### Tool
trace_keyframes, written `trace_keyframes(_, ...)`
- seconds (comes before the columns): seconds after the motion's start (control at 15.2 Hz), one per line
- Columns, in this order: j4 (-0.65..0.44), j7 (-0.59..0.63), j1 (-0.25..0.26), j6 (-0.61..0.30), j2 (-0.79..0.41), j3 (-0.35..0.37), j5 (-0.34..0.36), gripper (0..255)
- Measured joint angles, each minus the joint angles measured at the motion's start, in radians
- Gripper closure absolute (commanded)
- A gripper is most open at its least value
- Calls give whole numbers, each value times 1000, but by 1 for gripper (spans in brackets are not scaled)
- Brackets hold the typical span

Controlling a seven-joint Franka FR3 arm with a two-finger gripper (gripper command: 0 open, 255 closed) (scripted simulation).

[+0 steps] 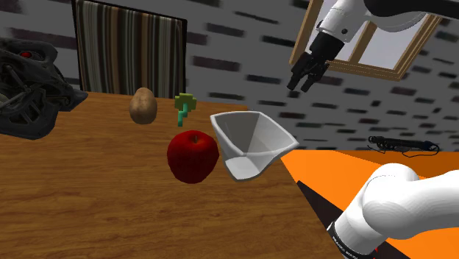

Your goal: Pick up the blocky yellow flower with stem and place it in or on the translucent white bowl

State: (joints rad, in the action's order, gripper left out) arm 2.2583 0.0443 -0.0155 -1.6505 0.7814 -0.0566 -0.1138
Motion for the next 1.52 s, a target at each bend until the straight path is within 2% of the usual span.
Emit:
trace_keyframes(0.2,2,37,-1,-26,-19,29,-5,0)
trace_keyframes(0.46,2,161,-5,-115,-92,125,-18,0)
trace_keyframes(0.86,-67,359,-28,-236,-268,265,2,0)
trace_keyframes(1.25,-183,580,-60,-327,-481,395,88,0)
trace_keyframes(1.52,-304,743,-74,-353,-653,467,193,0)
